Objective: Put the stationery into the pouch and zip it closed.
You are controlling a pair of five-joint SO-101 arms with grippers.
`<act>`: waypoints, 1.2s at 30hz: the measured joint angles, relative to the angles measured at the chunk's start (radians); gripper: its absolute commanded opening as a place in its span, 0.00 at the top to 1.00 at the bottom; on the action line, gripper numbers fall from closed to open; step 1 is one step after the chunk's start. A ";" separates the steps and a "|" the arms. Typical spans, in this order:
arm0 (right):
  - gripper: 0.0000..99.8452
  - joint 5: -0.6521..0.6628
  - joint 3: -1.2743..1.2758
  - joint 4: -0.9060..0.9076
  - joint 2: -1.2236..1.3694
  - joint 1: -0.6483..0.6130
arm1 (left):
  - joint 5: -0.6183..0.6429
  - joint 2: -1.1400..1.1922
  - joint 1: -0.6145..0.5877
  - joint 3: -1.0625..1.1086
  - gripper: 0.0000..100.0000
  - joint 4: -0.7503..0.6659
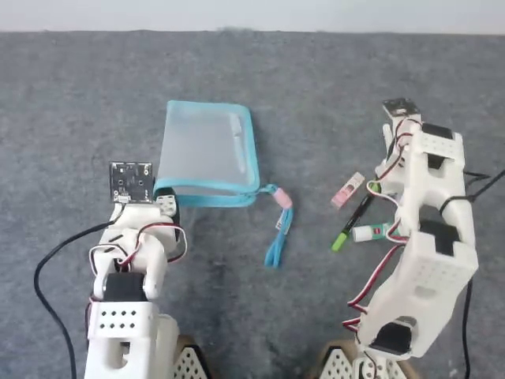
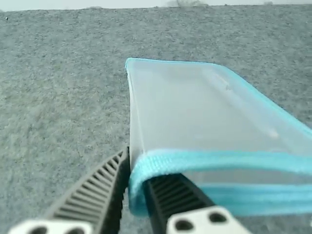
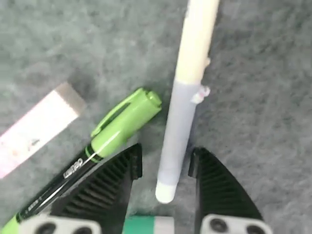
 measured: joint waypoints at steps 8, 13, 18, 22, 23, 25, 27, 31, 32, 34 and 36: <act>0.97 0.000 -0.110 0.000 0.087 0.018 | 0.000 0.000 0.000 0.000 0.99 -0.002; 0.99 0.000 -0.124 0.014 0.094 0.044 | 0.000 0.000 0.000 0.000 0.99 -0.002; 0.99 0.000 -0.123 0.133 0.006 0.051 | 0.000 0.000 0.000 0.000 0.99 -0.002; 0.99 0.000 -0.123 0.269 -0.176 0.041 | 0.000 0.000 0.000 0.000 0.99 -0.002; 0.99 0.000 -0.123 0.304 -0.227 0.032 | 0.000 0.000 0.000 0.000 0.99 -0.002; 0.99 0.002 -0.123 0.374 -0.334 0.002 | 0.000 0.000 0.000 0.000 0.99 -0.002; 0.99 0.018 -0.123 0.448 -0.442 -0.037 | 0.000 0.000 0.000 0.000 0.99 -0.002; 0.99 0.100 -0.086 0.566 -0.638 -0.164 | 0.000 0.000 0.000 0.000 0.99 -0.002; 0.99 0.120 -0.051 0.568 -0.686 -0.204 | 0.000 0.000 0.000 0.000 0.99 -0.002; 0.99 0.166 0.048 0.568 -0.781 -0.285 | 0.003 0.000 0.000 0.000 0.99 -0.002; 0.99 0.201 0.166 0.568 -0.873 -0.382 | 0.003 0.000 0.000 0.000 0.99 -0.005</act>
